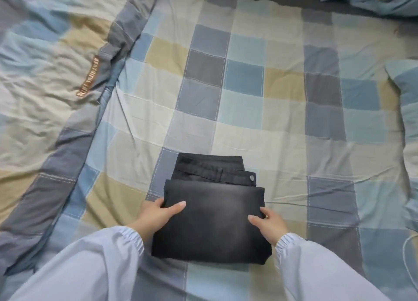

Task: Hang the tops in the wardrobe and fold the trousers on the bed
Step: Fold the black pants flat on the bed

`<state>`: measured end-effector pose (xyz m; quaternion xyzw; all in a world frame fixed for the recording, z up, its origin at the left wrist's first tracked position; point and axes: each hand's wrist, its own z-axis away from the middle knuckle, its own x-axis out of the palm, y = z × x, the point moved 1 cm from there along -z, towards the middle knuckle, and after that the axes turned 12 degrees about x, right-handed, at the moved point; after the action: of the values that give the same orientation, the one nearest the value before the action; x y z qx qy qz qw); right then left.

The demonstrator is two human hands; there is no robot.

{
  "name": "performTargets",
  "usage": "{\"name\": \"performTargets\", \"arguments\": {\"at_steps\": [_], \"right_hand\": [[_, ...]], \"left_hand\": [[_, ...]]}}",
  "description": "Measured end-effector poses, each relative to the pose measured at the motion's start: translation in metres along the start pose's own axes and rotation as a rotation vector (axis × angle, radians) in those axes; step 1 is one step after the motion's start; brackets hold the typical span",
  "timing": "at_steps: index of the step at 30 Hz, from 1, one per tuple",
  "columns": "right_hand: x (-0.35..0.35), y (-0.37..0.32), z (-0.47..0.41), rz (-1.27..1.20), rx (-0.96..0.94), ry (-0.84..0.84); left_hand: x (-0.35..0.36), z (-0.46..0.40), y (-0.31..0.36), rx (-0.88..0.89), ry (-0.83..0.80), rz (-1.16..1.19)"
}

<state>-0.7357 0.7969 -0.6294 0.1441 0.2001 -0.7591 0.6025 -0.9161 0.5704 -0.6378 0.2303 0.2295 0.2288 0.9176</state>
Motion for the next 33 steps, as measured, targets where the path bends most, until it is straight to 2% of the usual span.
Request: {"name": "performTargets", "arguments": {"at_steps": [2, 3, 4, 6, 8, 11, 13, 15, 19, 21, 22, 23, 25, 27, 30, 33], "right_hand": [[0.03, 0.016, -0.013, 0.159, -0.049, 0.22], [0.04, 0.024, -0.019, 0.182, -0.062, 0.332], [0.046, 0.027, -0.017, 0.134, -0.04, 0.394], [0.052, 0.037, -0.017, -0.116, -0.002, 0.414], [0.056, 0.05, -0.015, -0.297, 0.056, 0.323], [0.051, 0.057, -0.013, -0.348, 0.137, 0.154], [0.037, 0.048, -0.007, -0.3, 0.157, 0.115], [0.024, 0.04, 0.0, -0.201, 0.209, 0.031], [0.003, 0.033, 0.024, -0.006, 0.309, -0.284], [-0.005, 0.027, 0.04, 0.14, 0.302, -0.374], [-0.01, 0.021, 0.043, 0.168, 0.291, -0.349], [-0.015, 0.02, 0.04, 0.173, 0.288, -0.343], [-0.025, 0.013, 0.034, 0.054, 0.356, -0.374], [-0.034, 0.003, 0.025, -0.21, 0.42, -0.35], [-0.036, -0.018, 0.009, -0.525, 0.272, -0.315], [-0.02, -0.026, -0.005, -0.786, 0.112, -0.221]], "left_hand": [[0.018, -0.011, -0.019, 0.061, 0.092, -0.172], [0.026, -0.017, -0.028, 0.077, 0.138, -0.171], [0.033, -0.02, -0.035, 0.073, 0.184, -0.135], [0.041, -0.02, -0.045, 0.096, 0.284, -0.025], [0.043, -0.016, -0.051, 0.108, 0.294, 0.039], [0.038, -0.015, -0.052, 0.047, 0.186, -0.008], [0.029, -0.011, -0.04, 0.024, 0.149, -0.112], [0.017, -0.003, -0.027, -0.027, 0.069, -0.12], [-0.009, 0.025, -0.011, -0.151, -0.223, -0.192], [-0.016, 0.03, -0.016, -0.19, -0.36, -0.207], [-0.022, 0.033, -0.017, -0.217, -0.398, -0.154], [-0.026, 0.033, -0.016, -0.275, -0.382, -0.02], [-0.031, 0.036, -0.013, -0.28, -0.302, 0.145], [-0.033, 0.03, -0.012, -0.29, -0.17, 0.371], [-0.029, 0.011, -0.003, -0.384, 0.081, 0.612], [0.006, -0.012, -0.002, -0.204, 0.33, 0.526]]}}
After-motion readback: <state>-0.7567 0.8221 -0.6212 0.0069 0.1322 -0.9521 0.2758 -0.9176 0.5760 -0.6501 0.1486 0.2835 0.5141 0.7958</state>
